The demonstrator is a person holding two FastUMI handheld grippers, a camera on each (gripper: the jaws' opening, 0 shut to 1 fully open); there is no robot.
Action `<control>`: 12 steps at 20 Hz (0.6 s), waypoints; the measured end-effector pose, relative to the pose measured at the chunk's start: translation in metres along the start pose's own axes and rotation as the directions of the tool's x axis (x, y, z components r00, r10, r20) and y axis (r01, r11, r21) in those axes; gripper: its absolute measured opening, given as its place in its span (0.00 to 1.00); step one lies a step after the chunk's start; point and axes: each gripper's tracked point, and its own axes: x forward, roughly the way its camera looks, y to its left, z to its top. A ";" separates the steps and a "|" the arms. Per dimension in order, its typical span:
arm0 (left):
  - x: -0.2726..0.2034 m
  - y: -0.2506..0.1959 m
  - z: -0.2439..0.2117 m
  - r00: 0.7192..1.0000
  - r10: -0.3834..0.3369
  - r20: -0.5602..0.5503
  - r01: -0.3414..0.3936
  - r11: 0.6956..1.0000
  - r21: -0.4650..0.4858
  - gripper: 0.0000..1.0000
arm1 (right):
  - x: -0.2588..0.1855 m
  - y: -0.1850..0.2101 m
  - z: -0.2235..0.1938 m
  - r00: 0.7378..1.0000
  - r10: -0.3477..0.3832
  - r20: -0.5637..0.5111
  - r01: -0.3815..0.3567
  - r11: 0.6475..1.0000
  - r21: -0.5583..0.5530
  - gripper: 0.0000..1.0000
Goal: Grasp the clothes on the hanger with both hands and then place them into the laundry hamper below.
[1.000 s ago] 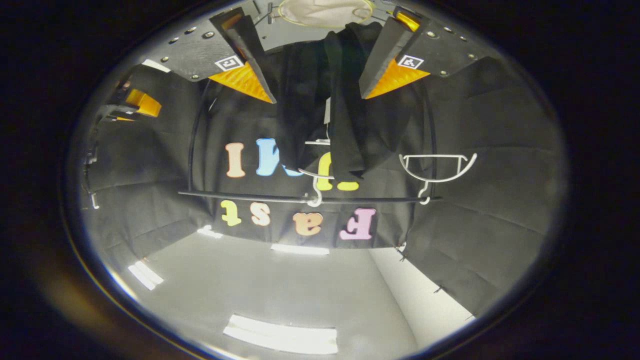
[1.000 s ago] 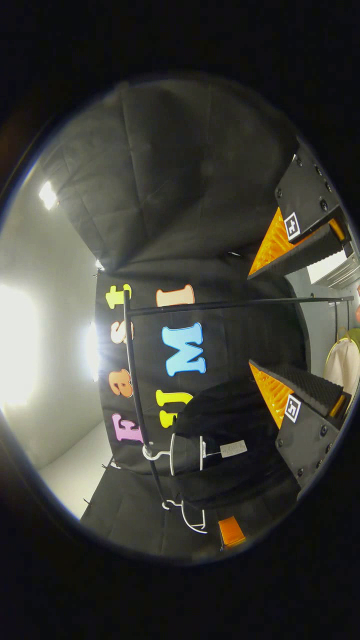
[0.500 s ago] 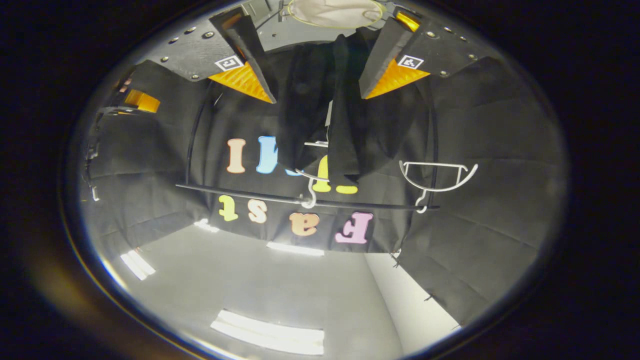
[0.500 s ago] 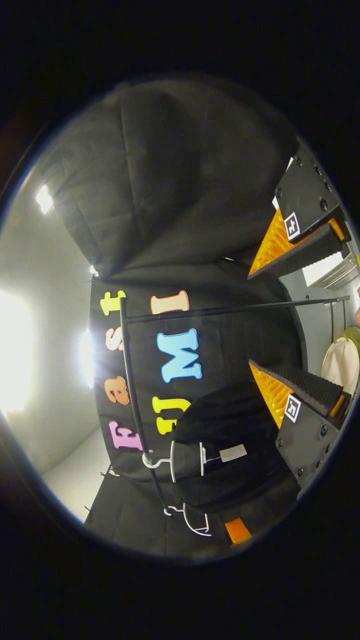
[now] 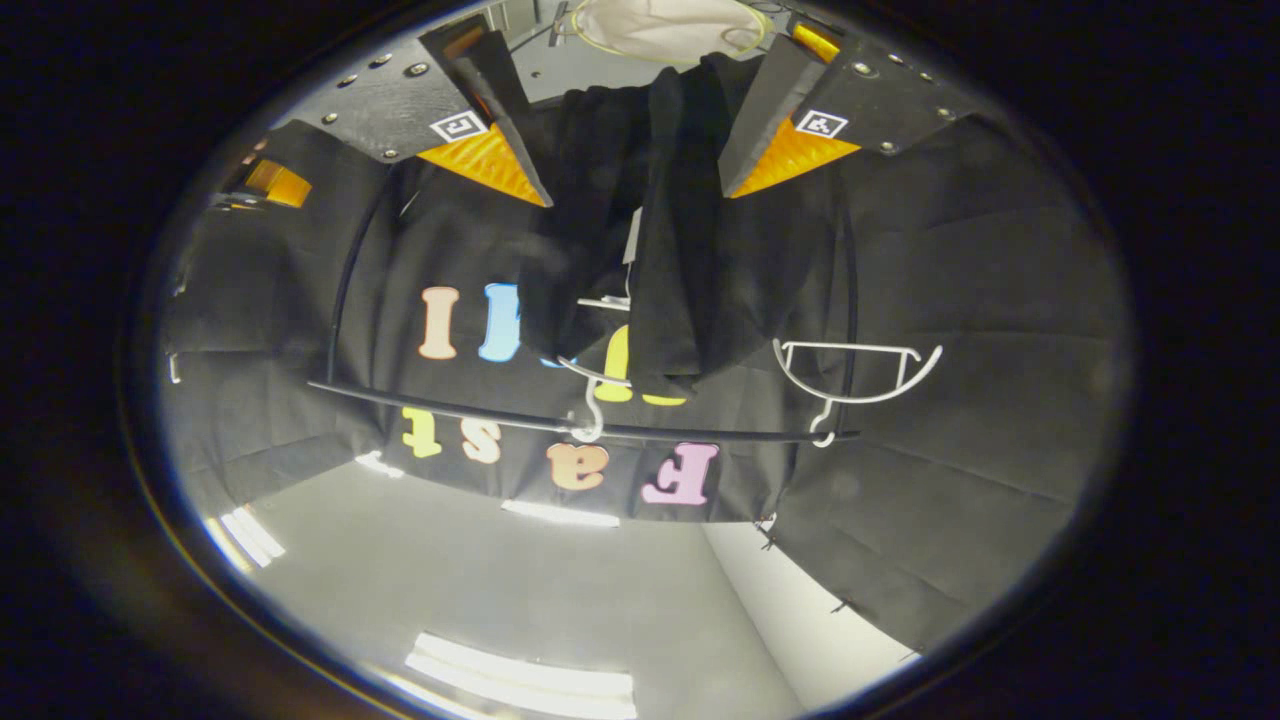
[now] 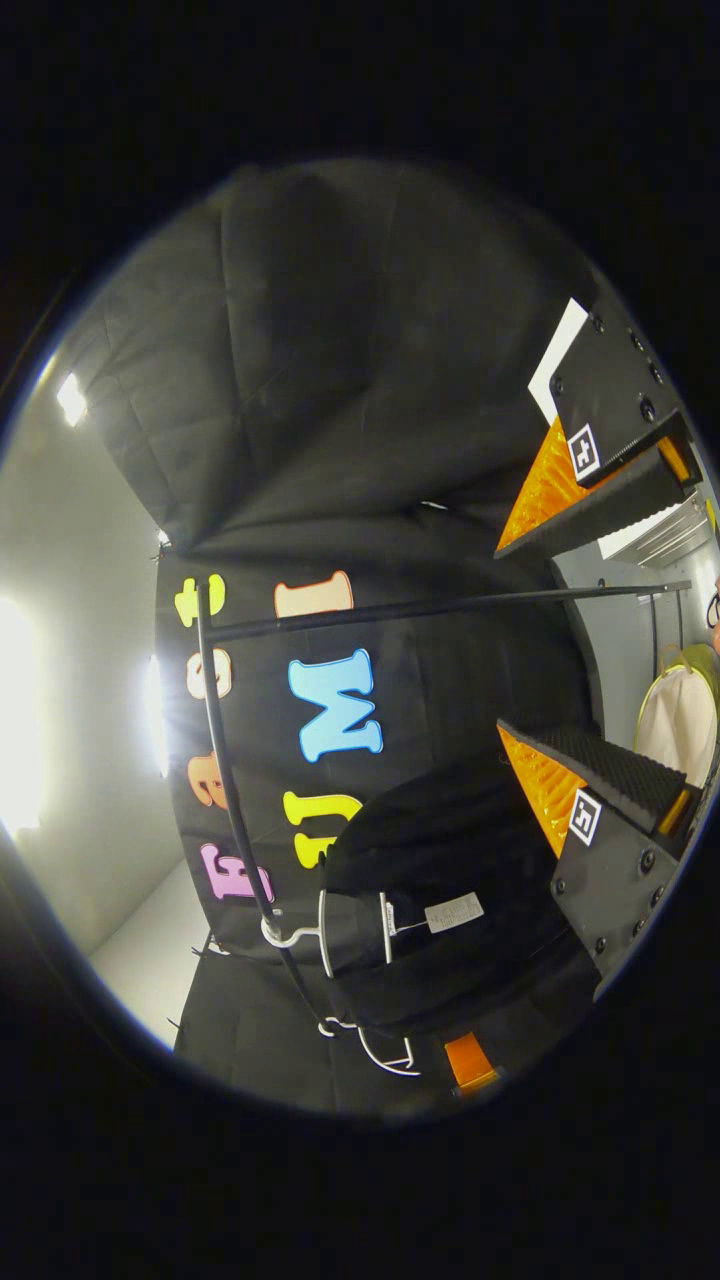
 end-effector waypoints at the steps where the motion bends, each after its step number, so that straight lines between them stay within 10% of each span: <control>1: 0.006 0.001 0.000 1.000 0.016 -0.005 -0.016 1.000 -0.009 0.94 | 0.008 0.005 0.001 1.000 0.015 -0.005 -0.015 1.000 0.002 0.96; 12: 0.089 0.019 0.016 0.979 0.203 0.012 -0.203 0.978 0.056 0.94 | 0.074 0.056 0.015 0.975 0.217 0.052 -0.214 0.975 -0.066 0.96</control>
